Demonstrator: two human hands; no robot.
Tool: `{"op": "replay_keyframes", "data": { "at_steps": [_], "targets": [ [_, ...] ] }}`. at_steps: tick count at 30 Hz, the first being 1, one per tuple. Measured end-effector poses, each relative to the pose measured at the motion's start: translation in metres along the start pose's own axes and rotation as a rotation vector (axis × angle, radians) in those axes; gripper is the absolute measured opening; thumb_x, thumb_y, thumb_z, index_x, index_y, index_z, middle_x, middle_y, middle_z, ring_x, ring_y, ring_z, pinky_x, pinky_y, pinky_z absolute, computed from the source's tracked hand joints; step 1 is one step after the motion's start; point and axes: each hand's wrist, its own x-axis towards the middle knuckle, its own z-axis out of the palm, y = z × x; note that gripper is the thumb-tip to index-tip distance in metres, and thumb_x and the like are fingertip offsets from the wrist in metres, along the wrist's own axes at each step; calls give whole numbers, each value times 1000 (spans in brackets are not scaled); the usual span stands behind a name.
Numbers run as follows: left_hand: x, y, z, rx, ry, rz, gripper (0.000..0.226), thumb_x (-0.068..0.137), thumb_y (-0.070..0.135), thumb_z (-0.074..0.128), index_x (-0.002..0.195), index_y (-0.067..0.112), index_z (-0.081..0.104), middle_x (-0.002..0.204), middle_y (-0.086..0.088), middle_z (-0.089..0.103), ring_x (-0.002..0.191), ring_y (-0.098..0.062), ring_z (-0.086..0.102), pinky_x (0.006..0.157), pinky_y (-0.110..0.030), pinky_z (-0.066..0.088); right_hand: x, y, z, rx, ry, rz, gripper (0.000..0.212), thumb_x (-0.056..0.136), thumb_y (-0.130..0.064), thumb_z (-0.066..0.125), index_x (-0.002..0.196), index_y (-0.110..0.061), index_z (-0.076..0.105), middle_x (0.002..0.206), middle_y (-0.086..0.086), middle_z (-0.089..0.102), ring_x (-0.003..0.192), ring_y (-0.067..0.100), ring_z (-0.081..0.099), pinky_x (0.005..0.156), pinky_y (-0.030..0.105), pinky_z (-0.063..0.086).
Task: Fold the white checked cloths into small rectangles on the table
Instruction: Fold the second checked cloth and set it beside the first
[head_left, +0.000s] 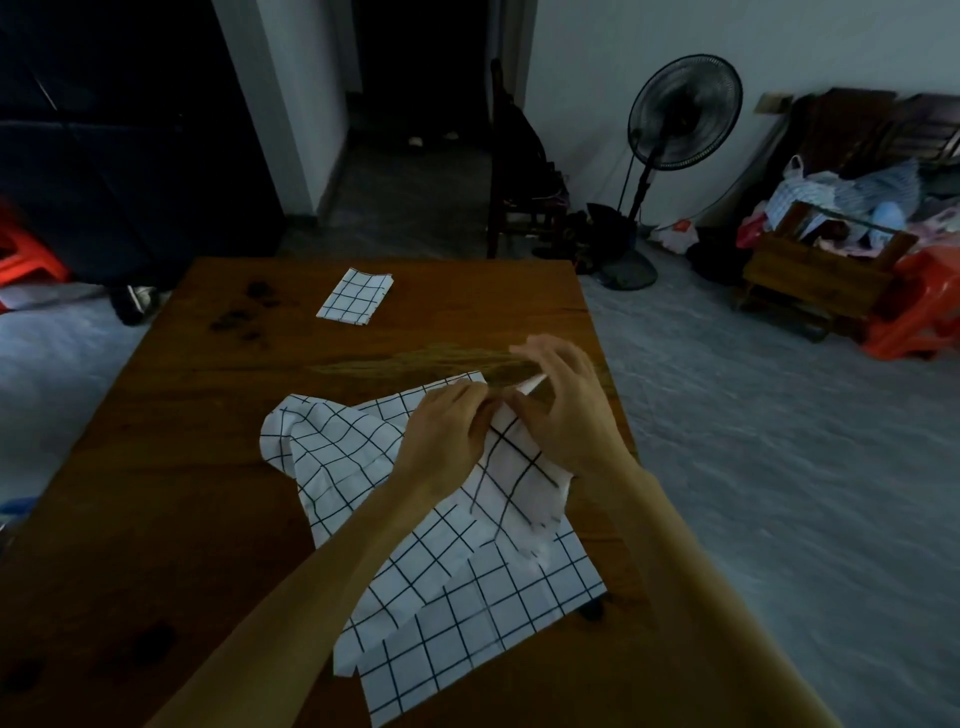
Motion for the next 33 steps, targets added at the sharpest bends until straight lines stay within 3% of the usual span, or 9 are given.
{"op": "replay_keyframes", "data": {
  "at_steps": [2, 4, 7, 10, 14, 18, 23, 28, 33],
  "targets": [
    [2, -1, -3, 5, -12, 35, 13, 93, 17, 54, 99, 8, 62, 87, -4, 63, 78, -19, 58, 68, -30, 49, 6, 1, -1, 21, -118, -54, 28, 91, -28, 63, 118, -21, 62, 117, -1, 61, 110, 16, 54, 94, 32, 45],
    [2, 1, -7, -30, -3, 1, 16, 96, 22, 49, 101, 10, 58, 86, -3, 63, 75, -18, 59, 62, -33, 52, 9, -6, -5, 98, -169, -46, 17, 94, -25, 58, 105, -19, 69, 99, -4, 68, 91, 8, 59, 80, 21, 46],
    [-2, 7, -11, -166, -62, -142, 24, 99, 35, 41, 110, 16, 51, 89, -1, 66, 78, -18, 63, 62, -38, 55, 10, -15, -8, 203, -139, 62, 12, 94, -20, 58, 98, -18, 69, 91, -10, 68, 82, 1, 60, 73, 13, 46],
    [-7, 7, -10, -286, -135, -258, 27, 96, 42, 43, 113, 22, 50, 90, 9, 64, 79, -8, 60, 62, -26, 51, 9, -17, -5, 253, -107, 86, 11, 95, -19, 57, 96, -18, 67, 89, -10, 67, 81, 1, 60, 70, 16, 48],
    [-14, -1, -7, -302, -100, -325, 16, 96, 33, 50, 92, 19, 57, 70, 8, 60, 58, -4, 54, 49, -16, 38, 10, -15, -5, 267, -7, 74, 11, 96, -19, 55, 97, -15, 65, 89, -5, 67, 78, 5, 58, 68, 20, 48],
    [-22, -7, -7, -359, -99, -371, 26, 94, 35, 53, 76, 16, 56, 54, 6, 51, 46, -6, 45, 44, -16, 31, 10, -10, -4, 270, 86, 104, 10, 95, -17, 56, 95, -15, 65, 86, -5, 67, 77, 5, 59, 65, 15, 47],
    [-25, -21, -12, -375, -143, -320, 34, 94, 36, 51, 68, 16, 56, 54, 0, 45, 48, -8, 38, 46, -20, 27, 8, -4, -5, 279, 114, 210, 12, 96, -17, 54, 97, -15, 66, 83, -14, 63, 77, -7, 57, 63, 7, 43],
    [-26, -25, -15, -361, -146, -307, 33, 93, 35, 55, 71, 12, 66, 55, 0, 54, 48, -13, 45, 47, -26, 34, 4, -2, -2, 290, 51, 190, 10, 95, -22, 57, 91, -20, 66, 78, -19, 60, 69, -6, 55, 59, 9, 41],
    [-39, -43, -15, -322, -249, -406, 8, 84, 35, 67, 75, 36, 67, 61, 18, 60, 57, 1, 53, 59, -21, 45, -2, 7, -4, 256, 147, 251, 10, 93, -24, 60, 92, -19, 69, 76, -18, 63, 68, -5, 57, 57, 7, 40]
  ]
}}
